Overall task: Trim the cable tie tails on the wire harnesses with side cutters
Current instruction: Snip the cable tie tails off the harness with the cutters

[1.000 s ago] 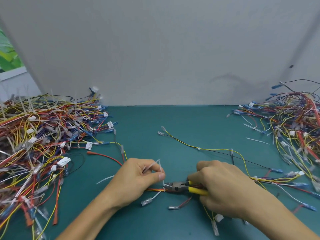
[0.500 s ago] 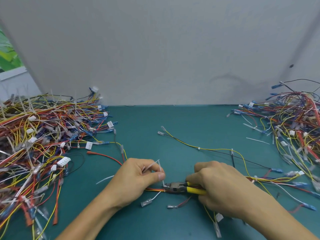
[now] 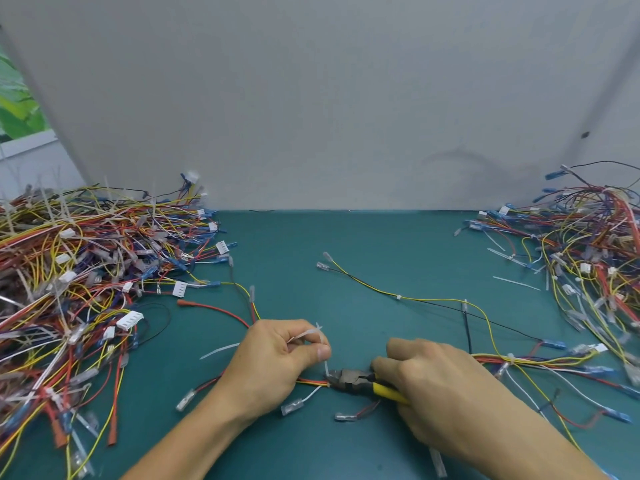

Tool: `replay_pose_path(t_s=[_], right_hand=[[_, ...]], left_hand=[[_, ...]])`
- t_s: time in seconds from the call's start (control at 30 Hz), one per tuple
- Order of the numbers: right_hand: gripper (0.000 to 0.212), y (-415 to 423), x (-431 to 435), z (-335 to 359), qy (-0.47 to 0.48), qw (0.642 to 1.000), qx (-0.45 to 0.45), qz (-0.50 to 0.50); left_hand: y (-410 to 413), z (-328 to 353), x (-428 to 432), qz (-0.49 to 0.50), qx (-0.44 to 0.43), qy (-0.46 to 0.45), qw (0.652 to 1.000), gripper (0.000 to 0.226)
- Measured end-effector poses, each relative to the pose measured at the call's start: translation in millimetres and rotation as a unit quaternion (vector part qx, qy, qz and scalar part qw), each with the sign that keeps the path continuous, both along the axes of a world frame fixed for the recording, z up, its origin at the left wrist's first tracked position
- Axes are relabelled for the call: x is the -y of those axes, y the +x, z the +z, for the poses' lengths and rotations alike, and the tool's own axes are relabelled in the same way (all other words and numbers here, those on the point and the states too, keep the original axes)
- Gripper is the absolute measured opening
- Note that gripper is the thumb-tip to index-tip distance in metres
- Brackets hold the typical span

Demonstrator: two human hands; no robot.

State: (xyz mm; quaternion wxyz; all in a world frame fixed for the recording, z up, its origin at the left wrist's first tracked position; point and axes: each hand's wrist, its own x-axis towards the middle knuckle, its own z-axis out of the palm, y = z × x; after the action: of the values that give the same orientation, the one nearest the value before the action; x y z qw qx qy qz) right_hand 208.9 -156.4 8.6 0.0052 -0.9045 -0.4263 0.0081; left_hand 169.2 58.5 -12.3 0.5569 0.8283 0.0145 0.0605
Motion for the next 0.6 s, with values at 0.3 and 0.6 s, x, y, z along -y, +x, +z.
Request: replay_pose_path(t_s=[0.3, 0.6], right_hand=[[0.016, -4.6, 1.0, 8.1, -0.024, 0.998, 0.045, -0.022], [0.032, -7.3, -1.3, 7.6, -0.043, 0.996, 0.074, -0.022]], left_hand=[[0.4, 1.8, 0.3, 0.011, -0.007, 0.020, 1.000, 0.009], [-0.2, 2.7, 1.5, 0.020, -0.001, 0.049, 0.999, 0.015]])
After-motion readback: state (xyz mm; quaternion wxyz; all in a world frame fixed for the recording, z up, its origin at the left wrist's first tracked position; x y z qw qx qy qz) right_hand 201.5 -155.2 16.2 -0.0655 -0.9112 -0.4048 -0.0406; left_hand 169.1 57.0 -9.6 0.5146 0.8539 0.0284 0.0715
